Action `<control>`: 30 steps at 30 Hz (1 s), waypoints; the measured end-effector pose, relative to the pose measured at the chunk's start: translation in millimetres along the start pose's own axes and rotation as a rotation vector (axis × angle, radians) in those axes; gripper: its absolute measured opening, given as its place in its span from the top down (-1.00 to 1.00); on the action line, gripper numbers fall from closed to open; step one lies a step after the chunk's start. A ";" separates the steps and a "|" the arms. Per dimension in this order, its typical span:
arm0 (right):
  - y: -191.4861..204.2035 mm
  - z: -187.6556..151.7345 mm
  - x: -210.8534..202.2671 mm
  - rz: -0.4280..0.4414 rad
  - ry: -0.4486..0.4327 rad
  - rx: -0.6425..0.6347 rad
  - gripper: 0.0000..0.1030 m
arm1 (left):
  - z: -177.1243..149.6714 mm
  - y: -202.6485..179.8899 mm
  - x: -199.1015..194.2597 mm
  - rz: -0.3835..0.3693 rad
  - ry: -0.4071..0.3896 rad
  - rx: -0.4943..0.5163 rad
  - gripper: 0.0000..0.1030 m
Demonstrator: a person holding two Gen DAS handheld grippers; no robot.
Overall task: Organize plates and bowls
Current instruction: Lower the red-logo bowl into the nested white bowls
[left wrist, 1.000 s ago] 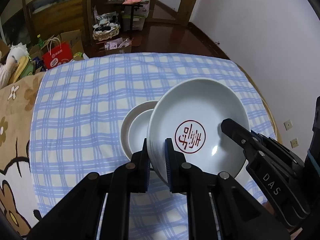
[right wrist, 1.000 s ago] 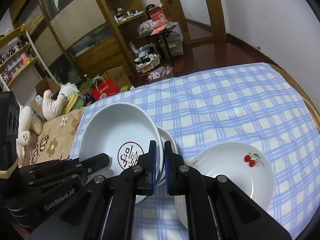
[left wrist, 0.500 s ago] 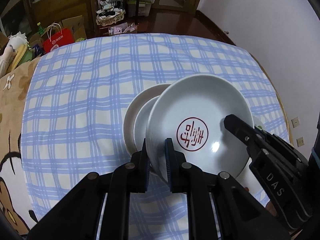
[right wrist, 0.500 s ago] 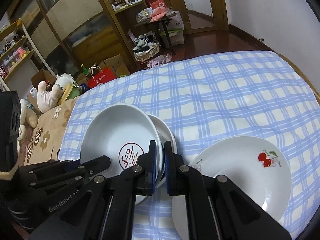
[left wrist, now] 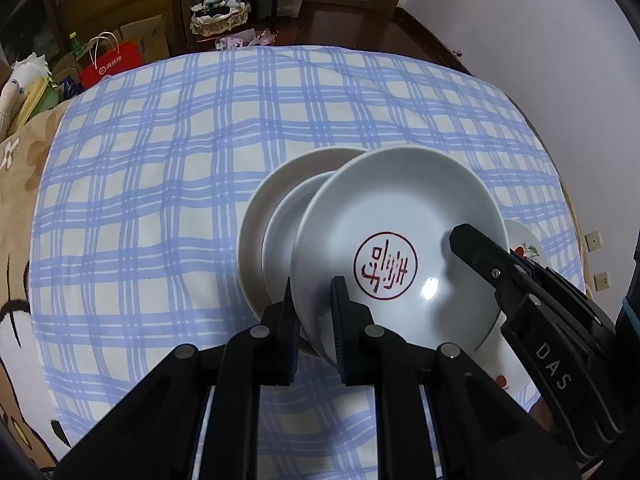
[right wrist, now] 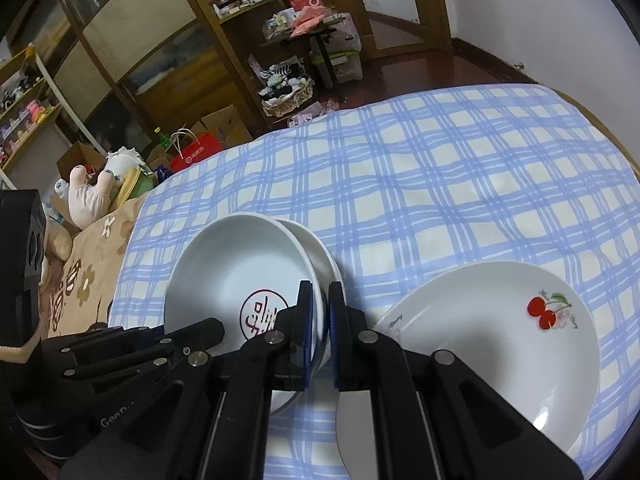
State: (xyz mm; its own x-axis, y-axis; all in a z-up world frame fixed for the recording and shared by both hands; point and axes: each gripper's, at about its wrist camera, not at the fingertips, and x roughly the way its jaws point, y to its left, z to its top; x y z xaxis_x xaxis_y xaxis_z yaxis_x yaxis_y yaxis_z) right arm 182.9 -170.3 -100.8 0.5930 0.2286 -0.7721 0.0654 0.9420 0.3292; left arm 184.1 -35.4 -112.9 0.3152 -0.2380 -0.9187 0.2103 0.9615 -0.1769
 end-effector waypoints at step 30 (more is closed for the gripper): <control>9.3 -2.6 4.4 -0.067 0.037 -0.011 0.82 | -3.2 -1.8 9.3 0.017 0.000 0.009 0.69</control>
State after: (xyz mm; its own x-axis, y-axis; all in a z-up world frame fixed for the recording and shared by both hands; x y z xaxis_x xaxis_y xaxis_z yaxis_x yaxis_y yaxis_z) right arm 184.0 -159.9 -102.6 0.5571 0.1737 -0.8121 0.0950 0.9581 0.2701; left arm 183.7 -38.9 -122.3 0.3189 -0.2220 -0.9214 0.2135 0.9640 -0.1583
